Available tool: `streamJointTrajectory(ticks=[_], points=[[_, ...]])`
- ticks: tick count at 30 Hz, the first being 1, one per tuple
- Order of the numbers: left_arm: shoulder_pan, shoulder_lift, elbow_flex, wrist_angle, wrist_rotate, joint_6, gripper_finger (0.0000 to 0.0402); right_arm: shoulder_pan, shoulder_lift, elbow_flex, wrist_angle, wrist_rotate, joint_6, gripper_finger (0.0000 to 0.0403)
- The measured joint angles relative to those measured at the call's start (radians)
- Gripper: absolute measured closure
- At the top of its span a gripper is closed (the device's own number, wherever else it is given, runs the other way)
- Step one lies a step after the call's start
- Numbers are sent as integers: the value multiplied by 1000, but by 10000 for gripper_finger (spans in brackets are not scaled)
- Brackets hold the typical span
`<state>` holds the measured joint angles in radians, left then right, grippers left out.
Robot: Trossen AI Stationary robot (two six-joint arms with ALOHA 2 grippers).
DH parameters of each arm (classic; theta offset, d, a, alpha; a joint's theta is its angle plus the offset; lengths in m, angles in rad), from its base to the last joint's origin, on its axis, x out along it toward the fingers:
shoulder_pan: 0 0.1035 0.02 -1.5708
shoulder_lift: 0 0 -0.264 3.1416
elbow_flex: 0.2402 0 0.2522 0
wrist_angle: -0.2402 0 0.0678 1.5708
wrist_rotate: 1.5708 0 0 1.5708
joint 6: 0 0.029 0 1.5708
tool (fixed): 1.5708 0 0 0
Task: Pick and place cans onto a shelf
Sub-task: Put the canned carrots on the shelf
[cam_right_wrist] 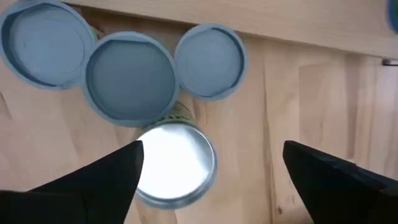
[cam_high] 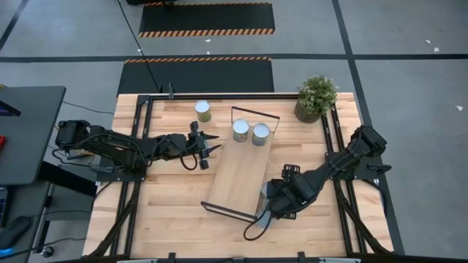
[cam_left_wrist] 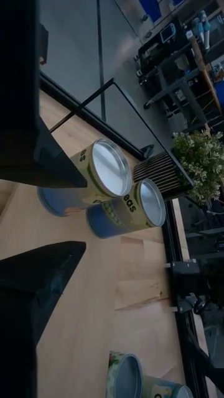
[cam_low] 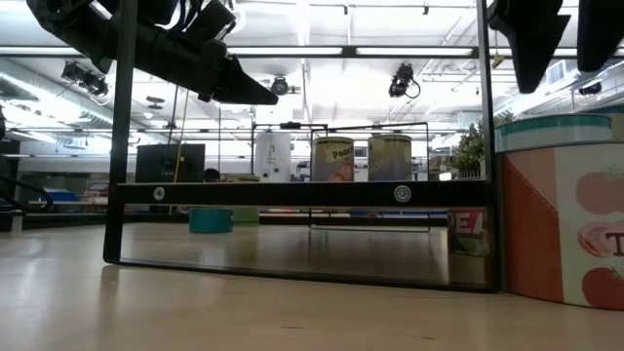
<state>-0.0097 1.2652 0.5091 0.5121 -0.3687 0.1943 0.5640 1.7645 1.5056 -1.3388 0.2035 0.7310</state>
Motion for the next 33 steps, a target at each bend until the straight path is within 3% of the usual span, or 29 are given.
streamJointTrajectory(ticks=[13,25,33], points=[[0,0,0,0,0,0,246,-10,1,-57,127,-77,-44,4],[0,0,0,-1,0,0,246,-2,1,-79,108,-67,251,3],[0,0,0,-1,0,0,246,3,1,-122,97,-120,288,3]])
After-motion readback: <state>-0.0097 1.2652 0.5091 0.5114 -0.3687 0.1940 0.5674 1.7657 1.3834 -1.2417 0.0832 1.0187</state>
